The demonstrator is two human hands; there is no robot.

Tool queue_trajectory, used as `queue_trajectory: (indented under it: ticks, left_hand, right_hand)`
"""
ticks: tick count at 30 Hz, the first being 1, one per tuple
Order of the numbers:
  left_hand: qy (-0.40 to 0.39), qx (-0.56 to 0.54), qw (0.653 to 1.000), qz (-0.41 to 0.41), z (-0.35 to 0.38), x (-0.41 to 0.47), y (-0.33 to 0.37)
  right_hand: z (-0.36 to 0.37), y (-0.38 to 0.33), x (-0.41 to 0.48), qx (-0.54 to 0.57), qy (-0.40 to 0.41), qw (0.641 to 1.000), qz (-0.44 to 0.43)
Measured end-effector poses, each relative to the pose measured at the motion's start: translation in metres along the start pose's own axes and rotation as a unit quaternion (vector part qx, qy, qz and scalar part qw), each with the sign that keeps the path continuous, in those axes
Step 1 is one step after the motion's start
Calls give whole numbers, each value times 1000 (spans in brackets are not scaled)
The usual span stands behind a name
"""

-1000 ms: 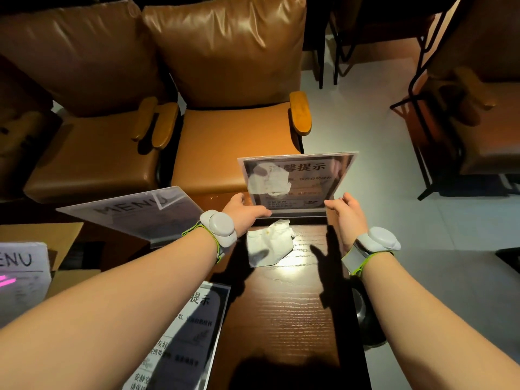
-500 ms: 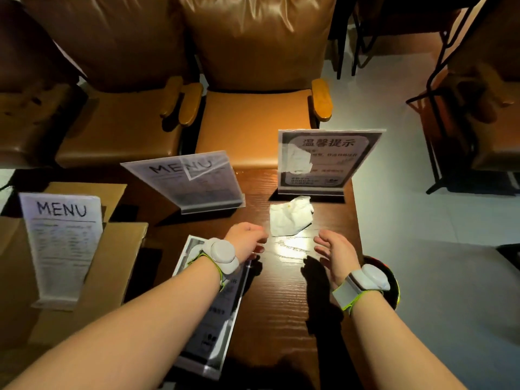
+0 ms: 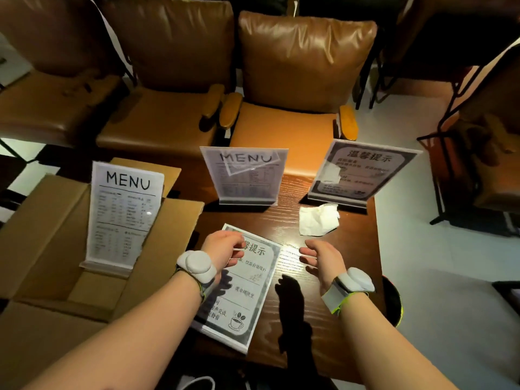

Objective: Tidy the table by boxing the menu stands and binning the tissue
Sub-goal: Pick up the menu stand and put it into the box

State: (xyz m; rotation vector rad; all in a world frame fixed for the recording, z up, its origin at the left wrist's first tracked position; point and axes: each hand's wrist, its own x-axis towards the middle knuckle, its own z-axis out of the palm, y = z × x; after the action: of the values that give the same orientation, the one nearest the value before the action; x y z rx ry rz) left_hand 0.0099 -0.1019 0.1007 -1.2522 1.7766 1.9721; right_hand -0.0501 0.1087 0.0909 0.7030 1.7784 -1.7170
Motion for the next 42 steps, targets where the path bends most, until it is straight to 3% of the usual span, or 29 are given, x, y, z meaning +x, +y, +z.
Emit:
queue_trajectory:
  ticks: [8,18,28,36,42]
  left_hand:
    - [47,-35,998,-5,-30,-11,1]
    - [106,8,994,25,-26,-15,32]
    - [91,23,995,31,-50,15,71]
    - [4,97,994,55,-62,70,101]
    - [39,145,987,54,-62,124,118]
  right_hand:
    - [19,2,-1,-54,-25,998,-11]
    - [25,-22,27,-29,-61,996,-53]
    - [42,-54,54,-59,-99,991,-63]
    - [71,-79,96,-66,-33,993,-96]
    - [84,-96,139,-146,-14,979,-139]
